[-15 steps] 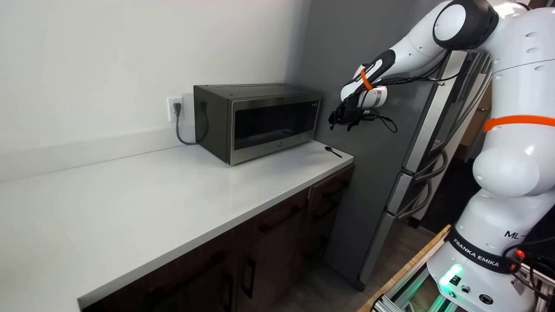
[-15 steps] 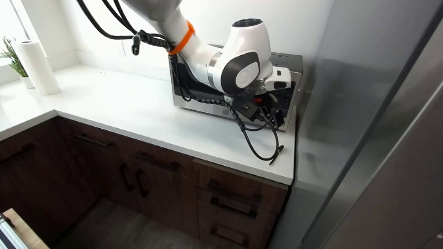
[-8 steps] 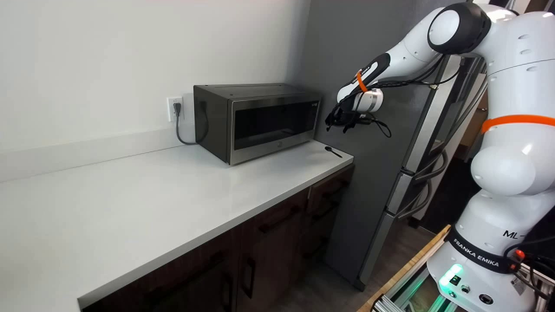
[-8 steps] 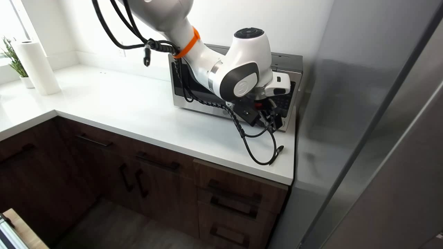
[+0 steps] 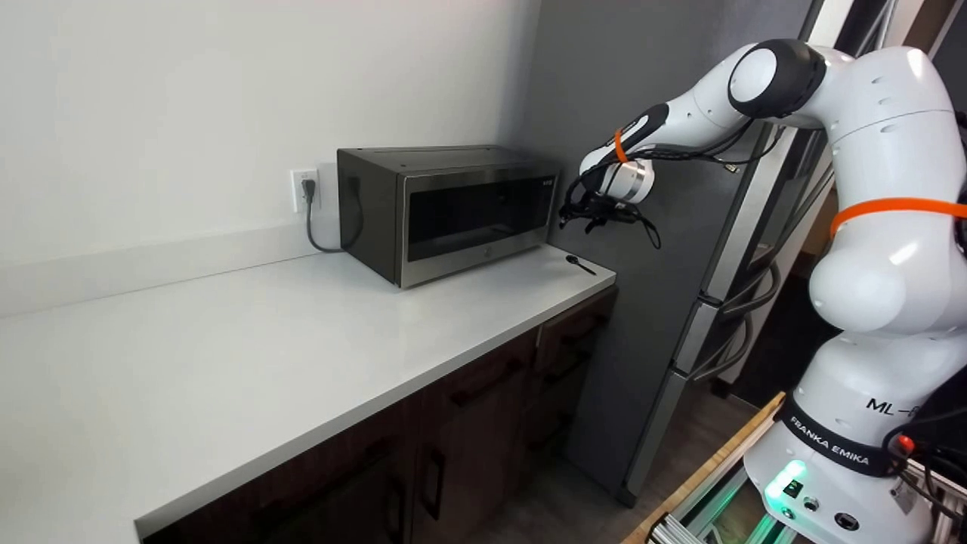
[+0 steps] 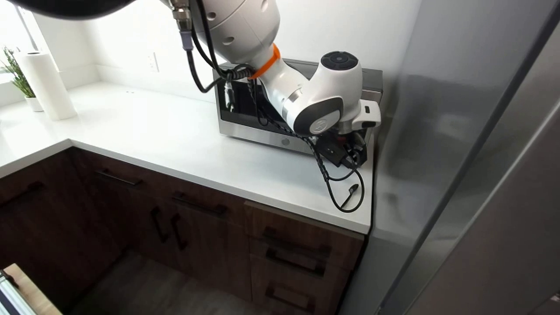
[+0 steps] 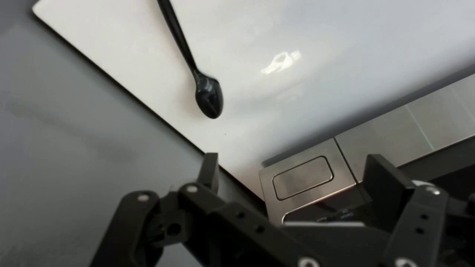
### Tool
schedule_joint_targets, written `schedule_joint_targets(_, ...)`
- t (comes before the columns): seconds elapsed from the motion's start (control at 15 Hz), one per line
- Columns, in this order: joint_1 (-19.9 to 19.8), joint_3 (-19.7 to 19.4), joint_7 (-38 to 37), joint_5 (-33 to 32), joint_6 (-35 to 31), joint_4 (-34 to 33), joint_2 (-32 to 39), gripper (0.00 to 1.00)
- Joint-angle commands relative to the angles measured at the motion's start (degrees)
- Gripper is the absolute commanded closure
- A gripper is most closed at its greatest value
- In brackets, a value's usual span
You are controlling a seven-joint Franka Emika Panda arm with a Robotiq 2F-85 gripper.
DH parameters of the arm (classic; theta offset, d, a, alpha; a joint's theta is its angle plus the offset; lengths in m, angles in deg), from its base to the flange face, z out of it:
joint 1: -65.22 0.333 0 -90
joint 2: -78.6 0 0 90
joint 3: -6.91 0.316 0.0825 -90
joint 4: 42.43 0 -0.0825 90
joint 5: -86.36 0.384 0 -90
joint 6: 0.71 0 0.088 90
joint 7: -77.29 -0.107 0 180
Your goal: Press a button on the microwave, then open it
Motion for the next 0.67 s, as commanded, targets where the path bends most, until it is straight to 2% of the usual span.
schedule_joint_targets(0.0,0.45,-0.51,0.07,0.32,0.08,0.04,-0.07,0.0)
schedule_joint_targets(0.4,0.86,-0.51,0.03,0.28,0.08,0.07,-0.2,0.0)
schedule_joint_targets(0.47,1.78,-1.73,0.28,-1.35,0.25,-0.01,-0.01,0.0)
schedule_joint_targets(0.6,-0.86,1.02,6.23,-1.88,1.47,-1.31,1.23,0.0)
